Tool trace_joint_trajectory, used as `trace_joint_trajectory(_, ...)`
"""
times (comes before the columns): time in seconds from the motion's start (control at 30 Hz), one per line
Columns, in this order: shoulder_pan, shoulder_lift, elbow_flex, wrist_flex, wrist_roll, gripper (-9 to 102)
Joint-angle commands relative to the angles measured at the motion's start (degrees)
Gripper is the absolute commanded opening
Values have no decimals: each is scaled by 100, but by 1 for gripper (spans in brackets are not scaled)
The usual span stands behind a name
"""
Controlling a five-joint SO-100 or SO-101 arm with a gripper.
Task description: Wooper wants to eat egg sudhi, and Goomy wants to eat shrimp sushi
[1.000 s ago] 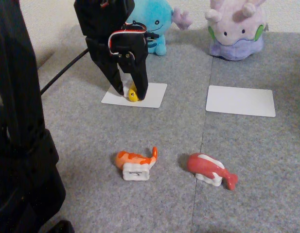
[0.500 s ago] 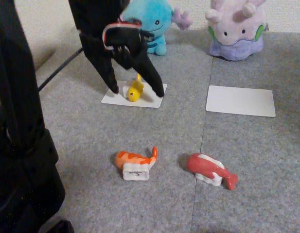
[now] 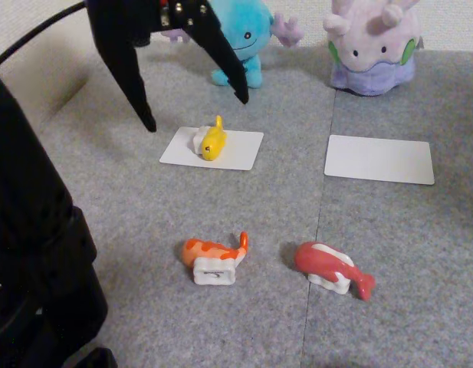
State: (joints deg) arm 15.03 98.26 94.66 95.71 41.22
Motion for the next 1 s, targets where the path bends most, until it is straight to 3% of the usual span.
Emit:
trace_joint_trajectory(0.0, 562, 220, -105, 176, -817, 38)
trace_joint_trajectory(0.23, 1187, 281, 870, 176, -2883, 38)
trace_joint_trajectory(0.77, 1854, 2250, 3067, 97, -4983, 38)
trace_joint_trajectory(0.97, 2338, 2777, 3964, -1204, -5581, 38)
